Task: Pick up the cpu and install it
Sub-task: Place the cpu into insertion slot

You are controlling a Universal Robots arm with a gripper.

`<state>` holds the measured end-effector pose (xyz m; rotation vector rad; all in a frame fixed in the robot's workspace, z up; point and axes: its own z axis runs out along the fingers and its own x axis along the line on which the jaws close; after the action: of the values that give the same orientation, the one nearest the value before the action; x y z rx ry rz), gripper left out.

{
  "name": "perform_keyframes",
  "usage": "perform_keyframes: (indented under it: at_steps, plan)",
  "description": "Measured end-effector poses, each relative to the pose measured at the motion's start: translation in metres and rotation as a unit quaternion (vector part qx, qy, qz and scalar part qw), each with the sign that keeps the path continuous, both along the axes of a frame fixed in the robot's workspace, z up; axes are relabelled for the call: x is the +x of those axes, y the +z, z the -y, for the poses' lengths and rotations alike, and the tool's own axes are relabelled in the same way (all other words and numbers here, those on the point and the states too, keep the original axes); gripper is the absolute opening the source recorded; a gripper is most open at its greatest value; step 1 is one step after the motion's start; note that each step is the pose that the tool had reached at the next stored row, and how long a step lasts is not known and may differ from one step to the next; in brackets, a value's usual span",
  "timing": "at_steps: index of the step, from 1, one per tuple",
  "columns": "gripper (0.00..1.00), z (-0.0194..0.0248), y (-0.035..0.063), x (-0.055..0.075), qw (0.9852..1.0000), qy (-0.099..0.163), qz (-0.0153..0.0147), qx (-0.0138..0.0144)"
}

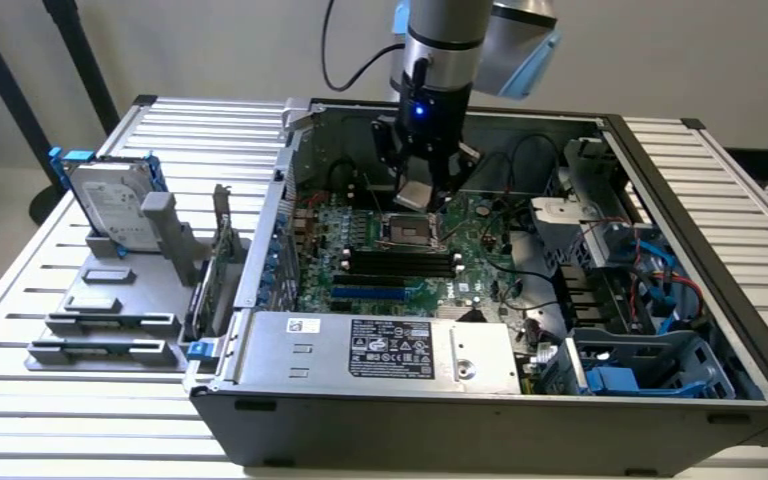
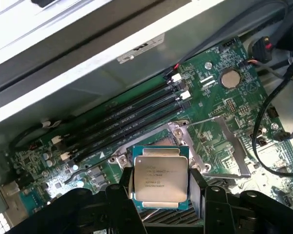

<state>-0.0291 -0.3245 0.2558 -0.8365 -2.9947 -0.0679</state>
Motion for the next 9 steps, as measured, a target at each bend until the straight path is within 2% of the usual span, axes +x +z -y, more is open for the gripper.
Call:
perform_keyframes:
  at_steps: [5,9]
  plan:
    - [0.55,0.0000,-0.0063,0.000,0.9990,-0.046,0.0000,0.0000]
    - [0.55,0.0000,-0.0115,0.000,0.9966,-0.082,0.0000,0.0000]
